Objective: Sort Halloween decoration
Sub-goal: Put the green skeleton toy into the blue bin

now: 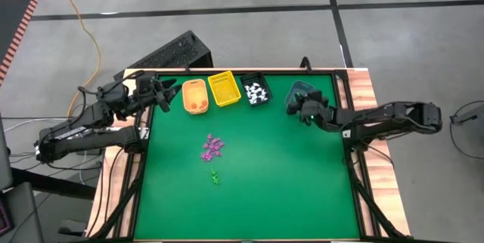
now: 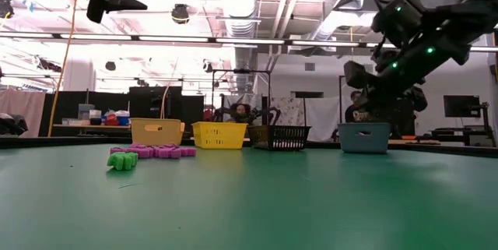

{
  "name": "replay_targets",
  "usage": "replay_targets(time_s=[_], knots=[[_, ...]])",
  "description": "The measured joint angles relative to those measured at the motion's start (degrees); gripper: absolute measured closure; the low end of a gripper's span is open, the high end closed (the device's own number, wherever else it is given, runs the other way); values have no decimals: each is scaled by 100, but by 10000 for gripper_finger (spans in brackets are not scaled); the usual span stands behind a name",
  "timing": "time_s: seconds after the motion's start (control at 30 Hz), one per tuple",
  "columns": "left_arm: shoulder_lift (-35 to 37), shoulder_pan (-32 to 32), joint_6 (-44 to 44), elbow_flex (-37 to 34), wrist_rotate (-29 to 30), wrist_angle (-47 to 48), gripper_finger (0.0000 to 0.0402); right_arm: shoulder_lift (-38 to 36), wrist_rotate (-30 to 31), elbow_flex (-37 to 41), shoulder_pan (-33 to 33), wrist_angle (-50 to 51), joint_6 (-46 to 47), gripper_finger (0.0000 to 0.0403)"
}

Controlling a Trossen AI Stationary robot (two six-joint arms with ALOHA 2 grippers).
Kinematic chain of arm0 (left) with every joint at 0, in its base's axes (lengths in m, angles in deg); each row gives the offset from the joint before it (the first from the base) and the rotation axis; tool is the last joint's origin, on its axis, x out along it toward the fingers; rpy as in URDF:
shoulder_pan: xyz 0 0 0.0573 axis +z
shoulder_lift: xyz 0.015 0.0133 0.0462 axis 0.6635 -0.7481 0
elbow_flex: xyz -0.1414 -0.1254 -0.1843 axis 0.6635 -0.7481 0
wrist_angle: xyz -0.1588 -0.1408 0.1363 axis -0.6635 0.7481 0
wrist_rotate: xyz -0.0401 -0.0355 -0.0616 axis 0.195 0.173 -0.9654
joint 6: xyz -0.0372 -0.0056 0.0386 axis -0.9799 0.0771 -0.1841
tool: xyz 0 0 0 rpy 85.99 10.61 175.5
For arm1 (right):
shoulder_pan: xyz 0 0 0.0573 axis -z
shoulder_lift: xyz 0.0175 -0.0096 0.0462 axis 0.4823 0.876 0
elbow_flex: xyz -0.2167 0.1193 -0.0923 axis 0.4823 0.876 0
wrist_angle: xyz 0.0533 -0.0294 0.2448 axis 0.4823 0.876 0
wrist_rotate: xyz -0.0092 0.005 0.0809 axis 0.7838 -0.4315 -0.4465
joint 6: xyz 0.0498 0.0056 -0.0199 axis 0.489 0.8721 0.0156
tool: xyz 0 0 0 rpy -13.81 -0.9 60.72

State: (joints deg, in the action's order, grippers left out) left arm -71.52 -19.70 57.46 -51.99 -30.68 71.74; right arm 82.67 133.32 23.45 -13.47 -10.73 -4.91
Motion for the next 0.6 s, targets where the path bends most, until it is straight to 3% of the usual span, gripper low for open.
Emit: replay_targets(time_s=[0.27,0.47,0.6], knots=[[0,0,0,0,2,83,170,0,-708,-32,513,104,-293,305],[0,0,-1,0,2,200,170,0,-734,-235,544,219,-475,231],[0,0,-3,2,0,221,170,0,-716,-379,578,399,-472,205]])
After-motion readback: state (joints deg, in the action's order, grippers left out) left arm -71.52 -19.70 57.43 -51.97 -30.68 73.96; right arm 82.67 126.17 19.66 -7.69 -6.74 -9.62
